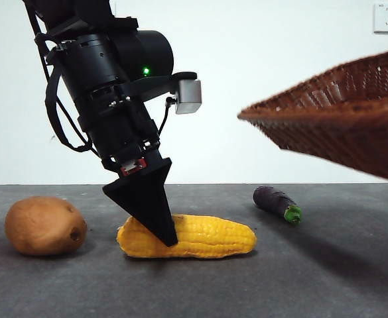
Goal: Help me put the vegetables on the table into the basket
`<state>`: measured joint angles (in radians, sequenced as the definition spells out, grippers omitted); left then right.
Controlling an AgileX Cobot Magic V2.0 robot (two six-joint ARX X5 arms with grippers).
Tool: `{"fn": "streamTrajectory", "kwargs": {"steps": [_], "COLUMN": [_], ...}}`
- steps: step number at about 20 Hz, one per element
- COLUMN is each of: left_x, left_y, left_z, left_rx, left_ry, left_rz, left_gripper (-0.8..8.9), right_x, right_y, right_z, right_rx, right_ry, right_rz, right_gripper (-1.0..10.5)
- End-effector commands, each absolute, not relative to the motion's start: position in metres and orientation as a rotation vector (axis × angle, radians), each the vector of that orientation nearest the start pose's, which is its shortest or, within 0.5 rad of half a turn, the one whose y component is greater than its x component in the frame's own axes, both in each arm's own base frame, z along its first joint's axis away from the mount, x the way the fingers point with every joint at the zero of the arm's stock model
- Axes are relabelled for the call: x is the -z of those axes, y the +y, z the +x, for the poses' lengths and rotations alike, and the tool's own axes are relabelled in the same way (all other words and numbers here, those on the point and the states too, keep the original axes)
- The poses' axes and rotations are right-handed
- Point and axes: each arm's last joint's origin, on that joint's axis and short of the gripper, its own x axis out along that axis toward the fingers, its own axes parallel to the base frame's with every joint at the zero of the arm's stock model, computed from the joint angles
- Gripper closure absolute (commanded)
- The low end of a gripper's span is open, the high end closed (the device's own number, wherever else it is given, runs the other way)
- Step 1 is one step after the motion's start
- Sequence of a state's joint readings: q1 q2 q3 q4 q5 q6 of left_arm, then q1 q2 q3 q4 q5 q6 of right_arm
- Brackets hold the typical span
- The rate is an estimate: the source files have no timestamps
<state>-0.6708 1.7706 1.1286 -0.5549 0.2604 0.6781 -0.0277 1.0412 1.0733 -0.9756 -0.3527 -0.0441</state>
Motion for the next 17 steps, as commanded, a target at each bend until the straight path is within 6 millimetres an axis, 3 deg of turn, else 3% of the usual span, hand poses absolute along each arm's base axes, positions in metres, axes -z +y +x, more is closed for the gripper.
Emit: {"fn": "streamTrajectory", "kwargs": {"steps": [1, 3, 8, 12, 17], "left_x": [-0.17, -0.17, -0.179, -0.219, -0.288], "left_y": [-0.218, -0.218, -0.218, -0.212, -0.18], "left_z": [0.261, 0.261, 0.262, 0.259, 0.229], "left_rx": [1.216, 1.217, 1.181, 1.145, 1.072], "left_ry": [0.91, 0.911, 0.942, 0.881, 0.733], "left_rz": [0.806, 0.801, 0.751, 0.713, 0.632], "left_gripper": [6.98, 8.09, 8.22, 8.21, 8.21], "right_x": [-0.317, -0.314, -0.311, -0.309, -0.302], "right_y": [0.005, 0.005, 0.004, 0.004, 0.004], "right_z": [0.186, 0.187, 0.188, 0.189, 0.196], "right_rx": [-0.318, -0.317, -0.301, -0.293, -0.288], "right_ry": [0.917, 0.921, 0.928, 0.94, 0.952], "right_rz": [0.155, 0.156, 0.149, 0.146, 0.15], "right_gripper": [9.6, 9.6, 9.6, 9.6, 9.6]}}
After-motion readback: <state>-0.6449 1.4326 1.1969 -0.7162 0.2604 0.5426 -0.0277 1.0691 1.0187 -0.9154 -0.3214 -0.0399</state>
